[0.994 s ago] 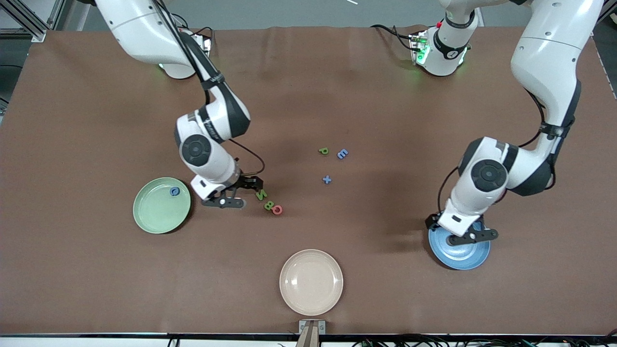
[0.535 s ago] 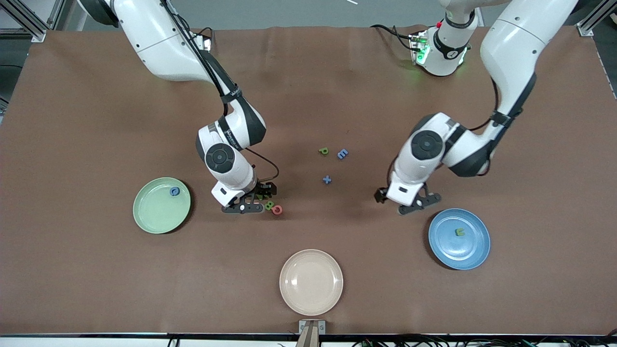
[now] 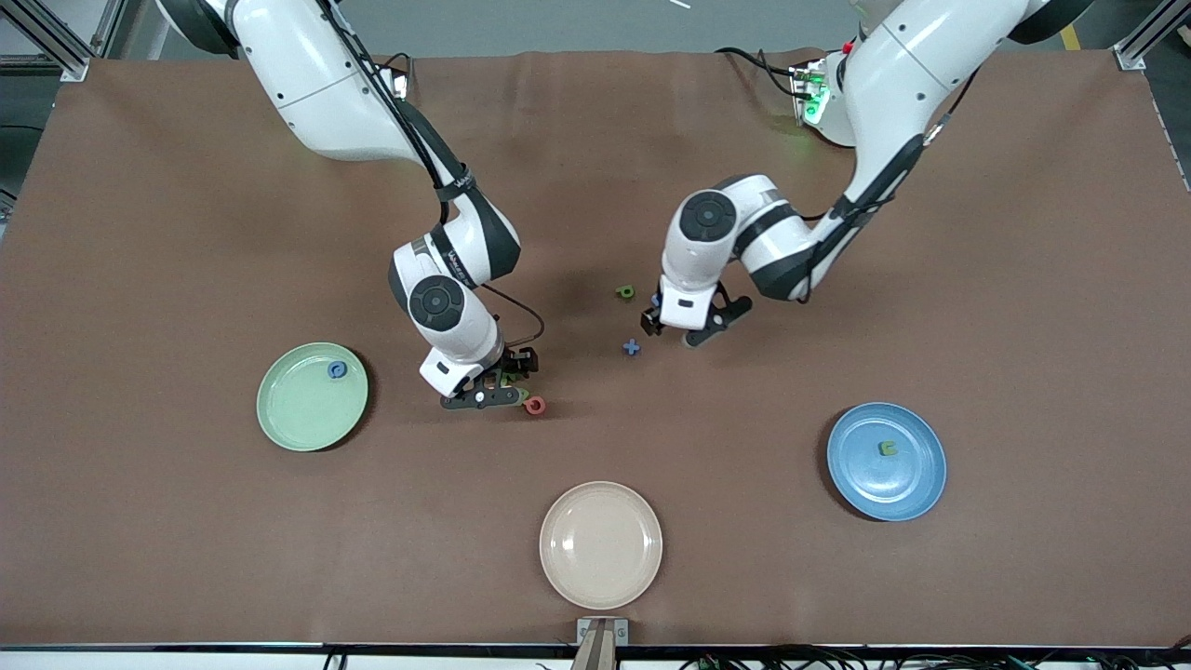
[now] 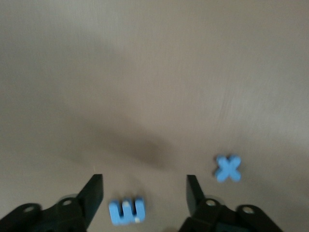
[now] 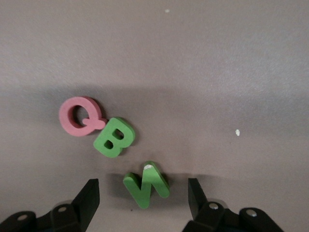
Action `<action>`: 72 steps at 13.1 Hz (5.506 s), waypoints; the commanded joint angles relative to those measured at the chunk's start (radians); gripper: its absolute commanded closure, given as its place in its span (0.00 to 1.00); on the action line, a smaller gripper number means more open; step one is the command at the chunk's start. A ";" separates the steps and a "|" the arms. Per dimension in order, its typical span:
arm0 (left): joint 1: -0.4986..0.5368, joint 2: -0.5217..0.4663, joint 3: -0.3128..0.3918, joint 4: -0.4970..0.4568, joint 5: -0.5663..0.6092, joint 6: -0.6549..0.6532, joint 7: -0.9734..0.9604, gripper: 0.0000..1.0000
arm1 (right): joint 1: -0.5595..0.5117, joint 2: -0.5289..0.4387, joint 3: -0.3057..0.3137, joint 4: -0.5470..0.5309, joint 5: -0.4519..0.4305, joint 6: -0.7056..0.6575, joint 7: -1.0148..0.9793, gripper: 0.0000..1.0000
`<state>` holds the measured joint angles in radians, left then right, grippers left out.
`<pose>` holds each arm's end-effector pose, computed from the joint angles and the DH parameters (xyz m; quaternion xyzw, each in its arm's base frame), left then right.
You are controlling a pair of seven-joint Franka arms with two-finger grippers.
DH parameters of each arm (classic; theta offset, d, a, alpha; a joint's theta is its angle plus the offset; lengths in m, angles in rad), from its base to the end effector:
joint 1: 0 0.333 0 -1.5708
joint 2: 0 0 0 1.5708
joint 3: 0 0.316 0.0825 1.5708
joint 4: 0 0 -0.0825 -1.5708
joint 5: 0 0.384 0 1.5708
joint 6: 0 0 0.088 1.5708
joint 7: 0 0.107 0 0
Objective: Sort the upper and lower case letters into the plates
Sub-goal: 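Move both grippers back over the remaining letters, then grasp the blue E with the left gripper while the right gripper reaches N, then drop the E on the blue plate while the right gripper grasps N, then drop the green N on the green plate while the left gripper grasps d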
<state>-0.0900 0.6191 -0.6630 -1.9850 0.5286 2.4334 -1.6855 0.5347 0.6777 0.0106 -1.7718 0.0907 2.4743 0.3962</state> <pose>0.4506 -0.4061 0.2071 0.9531 0.3023 -0.0105 0.0120 0.5661 0.3425 0.1797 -0.9987 -0.0380 0.0034 0.0339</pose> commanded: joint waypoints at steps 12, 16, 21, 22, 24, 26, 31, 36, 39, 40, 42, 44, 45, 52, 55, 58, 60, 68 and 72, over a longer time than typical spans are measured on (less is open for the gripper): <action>-0.037 0.040 0.000 -0.038 0.027 0.018 -0.097 0.67 | -0.125 -0.064 -0.012 -0.035 -0.054 -0.083 -0.190 1.00; -0.016 0.024 0.002 0.009 0.027 0.004 -0.076 1.00 | -0.147 -0.069 -0.011 -0.003 -0.014 -0.127 -0.034 0.86; -0.013 0.024 0.100 0.259 0.025 -0.126 0.106 1.00 | -0.084 -0.012 -0.009 0.090 -0.009 -0.083 0.456 0.00; -0.010 0.018 0.129 0.273 0.025 -0.128 0.172 1.00 | -0.065 0.008 -0.011 0.091 -0.011 -0.031 0.537 0.00; 0.048 0.010 0.143 0.279 0.024 -0.128 0.300 1.00 | -0.033 0.043 -0.011 0.091 -0.025 0.032 0.611 0.00; 0.097 0.010 0.146 0.270 0.025 -0.128 0.429 1.00 | -0.022 0.059 -0.012 0.089 -0.025 0.067 0.622 0.10; 0.306 0.030 0.146 0.273 0.025 -0.145 0.922 1.00 | -0.022 0.060 -0.015 0.089 -0.035 0.061 0.618 0.39; 0.417 0.102 0.149 0.288 0.025 -0.054 1.190 0.24 | -0.013 0.062 -0.015 0.080 -0.072 0.060 0.621 0.42; 0.414 0.082 0.141 0.279 0.016 -0.063 1.169 0.00 | 0.008 0.062 -0.015 0.068 -0.080 0.051 0.613 0.42; 0.409 0.058 0.128 0.266 0.013 -0.073 1.137 0.00 | 0.010 0.062 -0.015 0.066 -0.098 0.046 0.612 0.42; 0.409 0.030 0.035 0.250 0.013 -0.158 1.002 0.00 | 0.014 0.060 -0.014 0.064 -0.124 0.025 0.583 0.39; 0.386 0.031 -0.050 0.238 0.016 -0.218 0.830 0.00 | 0.010 0.059 -0.014 0.051 -0.124 0.020 0.512 0.39; 0.344 0.031 -0.055 0.223 0.019 -0.218 0.746 0.00 | 0.004 0.059 -0.014 0.051 -0.124 0.020 0.492 0.40; 0.044 0.085 -0.053 0.218 0.025 -0.209 0.186 0.10 | -0.021 0.049 -0.014 0.052 -0.124 -0.011 0.481 1.00; -0.036 0.102 -0.050 0.189 0.025 -0.165 0.002 0.20 | -0.082 0.013 -0.014 0.051 -0.123 -0.075 0.353 1.00; -0.092 0.114 -0.046 0.160 0.025 -0.114 -0.132 0.28 | -0.191 -0.078 -0.014 0.019 -0.123 -0.173 0.119 1.00; -0.131 0.126 -0.035 0.158 0.025 -0.112 -0.202 0.32 | -0.277 -0.150 -0.012 -0.044 -0.123 -0.181 -0.069 1.00; -0.208 0.151 0.025 0.152 0.105 -0.094 -0.379 0.46 | -0.587 -0.262 -0.009 -0.359 -0.117 0.038 -0.560 0.99; -0.206 0.149 0.025 0.150 0.105 -0.094 -0.381 0.78 | -0.578 -0.260 -0.006 -0.382 -0.109 0.061 -0.559 0.98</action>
<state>-0.2947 0.7671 -0.6442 -1.8262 0.6093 2.3335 -2.0427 -0.0393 0.4493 -0.0143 -2.1189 -0.0248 2.5242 -0.1562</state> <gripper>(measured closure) 0.595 0.665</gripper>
